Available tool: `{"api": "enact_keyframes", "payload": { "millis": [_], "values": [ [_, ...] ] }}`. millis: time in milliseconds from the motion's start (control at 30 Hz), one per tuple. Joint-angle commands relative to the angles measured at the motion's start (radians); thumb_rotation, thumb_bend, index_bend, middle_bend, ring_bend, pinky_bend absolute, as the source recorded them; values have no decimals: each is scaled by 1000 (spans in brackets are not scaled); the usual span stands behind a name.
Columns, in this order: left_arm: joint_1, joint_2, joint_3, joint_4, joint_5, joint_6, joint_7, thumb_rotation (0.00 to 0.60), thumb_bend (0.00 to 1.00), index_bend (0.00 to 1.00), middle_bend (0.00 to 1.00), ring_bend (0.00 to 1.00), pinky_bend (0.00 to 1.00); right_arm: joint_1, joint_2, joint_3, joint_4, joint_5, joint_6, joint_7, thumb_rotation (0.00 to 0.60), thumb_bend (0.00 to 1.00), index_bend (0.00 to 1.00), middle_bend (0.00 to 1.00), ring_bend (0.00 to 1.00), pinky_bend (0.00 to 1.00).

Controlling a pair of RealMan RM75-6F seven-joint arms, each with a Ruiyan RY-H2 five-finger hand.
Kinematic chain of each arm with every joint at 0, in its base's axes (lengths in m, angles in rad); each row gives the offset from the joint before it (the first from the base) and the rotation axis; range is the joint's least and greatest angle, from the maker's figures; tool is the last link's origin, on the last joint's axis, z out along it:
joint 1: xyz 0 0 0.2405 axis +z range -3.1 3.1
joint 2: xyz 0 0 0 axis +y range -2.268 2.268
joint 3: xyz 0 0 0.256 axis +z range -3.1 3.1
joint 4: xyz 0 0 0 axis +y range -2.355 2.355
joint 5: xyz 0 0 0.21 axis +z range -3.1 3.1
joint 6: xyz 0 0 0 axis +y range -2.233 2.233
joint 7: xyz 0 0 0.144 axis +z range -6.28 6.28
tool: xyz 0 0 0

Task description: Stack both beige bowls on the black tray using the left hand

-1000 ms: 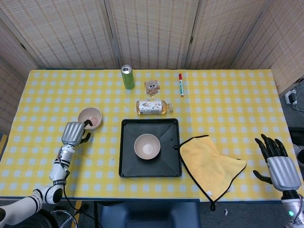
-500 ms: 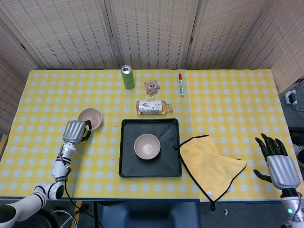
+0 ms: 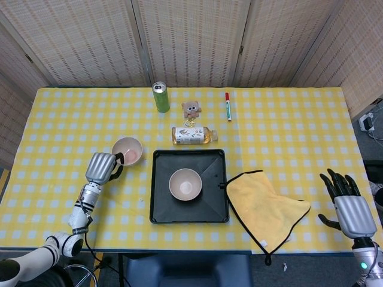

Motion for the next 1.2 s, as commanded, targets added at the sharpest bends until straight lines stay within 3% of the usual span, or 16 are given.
{"api": "enact_keyframes", "payload": {
  "millis": [33, 200, 567, 900, 1200],
  "values": [
    [25, 51, 15, -127, 41, 77, 60, 600, 520, 652, 1000, 1000, 1000, -4, 3, -5, -4, -12, 8, 4, 600, 214, 0, 0, 0, 0],
    [48, 109, 28, -303, 71, 135, 161, 600, 521, 652, 1000, 1000, 1000, -11, 9, -14, -8, -37, 28, 15, 600, 214, 0, 0, 0, 0],
    [63, 133, 52, -554, 104, 165, 347, 600, 521, 653, 1000, 1000, 1000, -29, 19, -27, -8, -88, 75, 48, 600, 213, 0, 0, 0, 0],
    [42, 53, 44, -611, 107, 144, 419, 600, 524, 653, 1000, 1000, 1000, -38, 28, -36, -15, -108, 88, 60, 600, 214, 0, 0, 0, 0],
    [-3, -51, 15, -574, 81, 93, 466, 600, 526, 654, 1000, 1000, 1000, -44, 38, -34, -12, -105, 95, 79, 600, 214, 0, 0, 0, 0]
  ]
}}
